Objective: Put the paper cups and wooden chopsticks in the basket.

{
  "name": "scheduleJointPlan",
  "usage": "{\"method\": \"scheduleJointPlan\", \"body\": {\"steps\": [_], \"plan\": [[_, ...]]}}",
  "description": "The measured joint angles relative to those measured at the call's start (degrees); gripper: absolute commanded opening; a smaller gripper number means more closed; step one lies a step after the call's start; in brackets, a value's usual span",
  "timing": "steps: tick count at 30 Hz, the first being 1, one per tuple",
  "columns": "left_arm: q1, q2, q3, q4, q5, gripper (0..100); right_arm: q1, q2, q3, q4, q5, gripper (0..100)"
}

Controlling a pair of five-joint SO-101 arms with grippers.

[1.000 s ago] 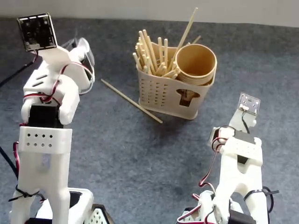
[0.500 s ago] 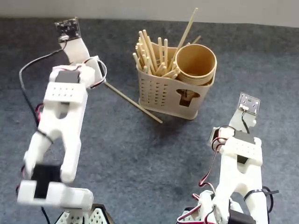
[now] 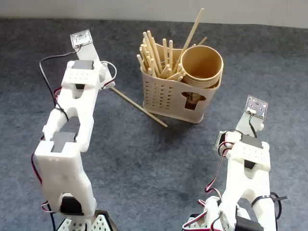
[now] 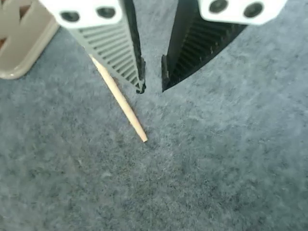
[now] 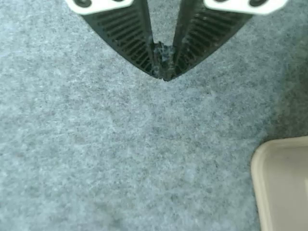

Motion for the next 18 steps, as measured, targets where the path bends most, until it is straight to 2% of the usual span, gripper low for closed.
{"method": "scheduleJointPlan", "body": {"steps": [18], "plan": [[2.99,20.22,-18.55,0.26,0.26,8,0.00,0.00,0.00,0.00,0.00,0.6]]}}
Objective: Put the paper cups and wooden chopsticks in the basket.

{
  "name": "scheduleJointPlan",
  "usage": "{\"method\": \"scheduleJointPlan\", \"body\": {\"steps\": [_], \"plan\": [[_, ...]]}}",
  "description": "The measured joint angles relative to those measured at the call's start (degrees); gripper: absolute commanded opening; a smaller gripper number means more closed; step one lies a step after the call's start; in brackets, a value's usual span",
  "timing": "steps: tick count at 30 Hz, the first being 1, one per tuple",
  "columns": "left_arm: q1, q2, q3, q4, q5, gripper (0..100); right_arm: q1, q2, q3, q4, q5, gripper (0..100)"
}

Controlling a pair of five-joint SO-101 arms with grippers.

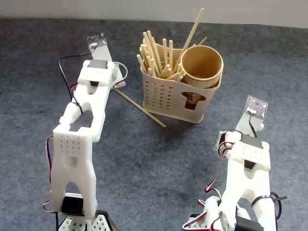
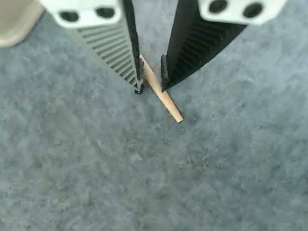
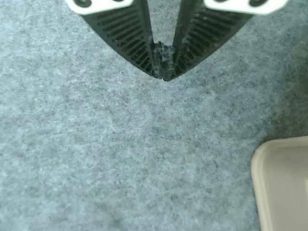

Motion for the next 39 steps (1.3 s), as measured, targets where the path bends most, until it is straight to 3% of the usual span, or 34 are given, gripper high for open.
{"method": "scheduleJointPlan", "body": {"steps": [6,9,20,26,33,39], "plan": [[-0.18,4.48,-7.30,4.13,0.18,7,0.00,0.00,0.00,0.00,0.00,0.6],[-0.18,7.03,-11.08,6.51,0.26,0,0.00,0.00,0.00,0.00,0.00,0.6],[-0.97,14.24,-25.32,16.62,-1.76,1,0.00,0.00,0.00,0.00,0.00,0.6],[-0.97,15.21,-32.00,26.46,-1.93,1,0.00,0.00,0.00,0.00,0.00,0.6],[-1.41,16.00,-48.97,38.42,-1.93,1,0.00,0.00,0.00,0.00,0.00,0.6],[-1.41,16.00,-62.68,40.53,-1.93,1,0.00,0.00,0.00,0.00,0.00,0.6]]}}
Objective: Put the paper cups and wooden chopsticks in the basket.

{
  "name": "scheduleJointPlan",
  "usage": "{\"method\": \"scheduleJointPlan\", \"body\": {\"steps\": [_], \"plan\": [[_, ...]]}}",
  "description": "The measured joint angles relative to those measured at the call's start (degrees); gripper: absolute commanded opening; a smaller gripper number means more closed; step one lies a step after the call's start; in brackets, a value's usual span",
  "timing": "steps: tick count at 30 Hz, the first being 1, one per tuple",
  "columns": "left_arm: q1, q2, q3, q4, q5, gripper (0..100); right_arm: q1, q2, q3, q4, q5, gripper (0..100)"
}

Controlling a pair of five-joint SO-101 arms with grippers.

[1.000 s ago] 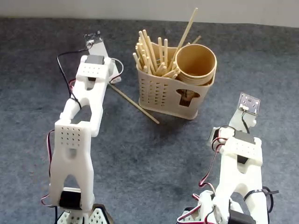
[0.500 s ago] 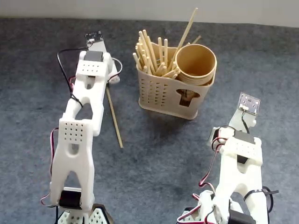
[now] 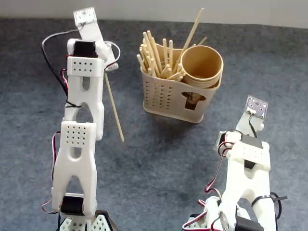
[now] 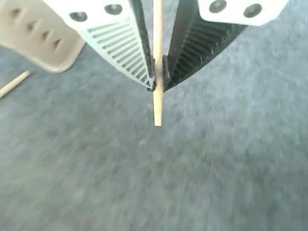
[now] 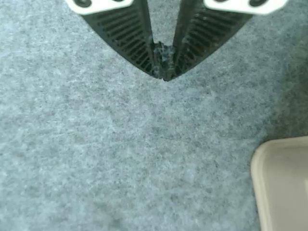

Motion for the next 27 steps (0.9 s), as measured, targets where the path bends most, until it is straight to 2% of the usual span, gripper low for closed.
{"method": "scheduleJointPlan", "body": {"steps": [5,17,27], "plan": [[0.00,-2.99,-1.23,0.09,0.00,1,0.00,0.00,0.00,0.00,0.00,0.6],[0.00,-26.37,-1.32,-0.18,0.00,1,0.00,0.00,0.00,0.00,0.00,0.6],[2.29,-40.53,-2.55,-13.19,0.00,1,0.00,0.00,0.00,0.00,0.00,0.6]]}}
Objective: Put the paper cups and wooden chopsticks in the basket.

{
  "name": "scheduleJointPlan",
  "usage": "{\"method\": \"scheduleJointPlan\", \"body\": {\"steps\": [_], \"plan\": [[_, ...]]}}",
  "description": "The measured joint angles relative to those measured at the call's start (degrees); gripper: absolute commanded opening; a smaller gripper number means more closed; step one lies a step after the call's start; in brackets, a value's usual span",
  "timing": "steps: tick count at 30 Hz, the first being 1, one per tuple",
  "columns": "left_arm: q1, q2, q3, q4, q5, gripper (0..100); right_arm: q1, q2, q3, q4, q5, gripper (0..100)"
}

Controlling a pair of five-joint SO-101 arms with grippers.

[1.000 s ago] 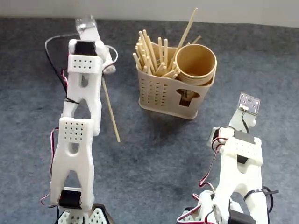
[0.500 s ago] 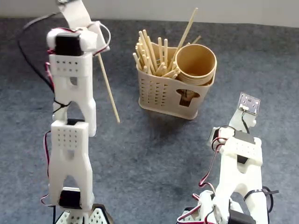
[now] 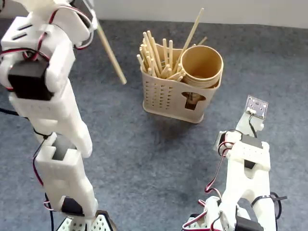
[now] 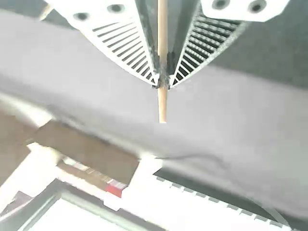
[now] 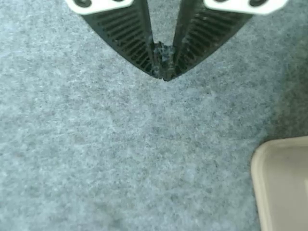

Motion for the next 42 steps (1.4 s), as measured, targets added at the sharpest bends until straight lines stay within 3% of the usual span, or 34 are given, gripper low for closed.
{"method": "scheduleJointPlan", "body": {"steps": [10,18,28,33,42], "plan": [[10.99,-1.23,-0.09,-8.09,-0.26,1,0.00,0.00,0.00,0.00,0.00,0.6],[18.29,-1.23,-0.09,-10.11,-7.30,1,0.00,0.00,0.00,0.00,0.00,0.6],[18.46,2.64,-0.18,-21.01,-8.26,1,0.00,0.00,0.00,0.00,0.00,0.6],[18.46,10.11,-0.09,-25.76,-12.57,1,0.00,0.00,0.00,0.00,0.00,0.6],[18.20,14.68,-0.09,-26.73,-14.68,0,0.00,0.00,0.00,0.00,0.00,0.6]]}}
